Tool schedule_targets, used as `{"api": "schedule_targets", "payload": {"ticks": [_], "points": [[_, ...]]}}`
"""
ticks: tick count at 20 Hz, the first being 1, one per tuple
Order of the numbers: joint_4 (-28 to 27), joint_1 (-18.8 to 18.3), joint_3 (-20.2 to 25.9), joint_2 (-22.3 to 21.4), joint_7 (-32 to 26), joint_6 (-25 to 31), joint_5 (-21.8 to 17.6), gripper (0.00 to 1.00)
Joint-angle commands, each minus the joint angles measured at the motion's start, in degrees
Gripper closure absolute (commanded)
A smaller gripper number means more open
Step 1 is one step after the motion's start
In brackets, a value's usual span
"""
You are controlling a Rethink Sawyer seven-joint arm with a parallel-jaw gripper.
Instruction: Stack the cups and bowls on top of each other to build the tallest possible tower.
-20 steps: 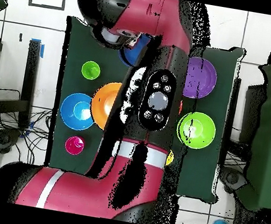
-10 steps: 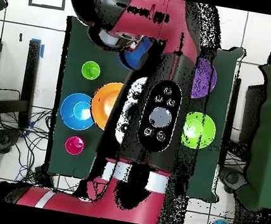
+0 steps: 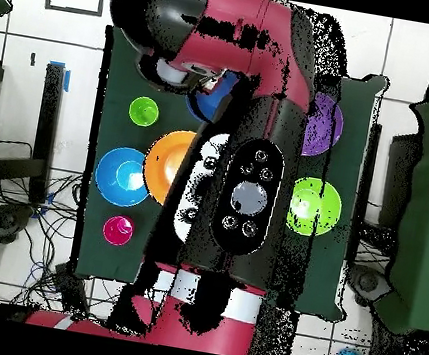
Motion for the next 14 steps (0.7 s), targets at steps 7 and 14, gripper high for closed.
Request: {"api": "schedule_targets", "payload": {"ticks": [7,14], "points": [[12.2,2.1,2.5,2.2,0.6,-7.8,-5.0,1.0],[13.2,2.9,2.0,2.8,2.0,-10.5,-5.2,1.0]]}}
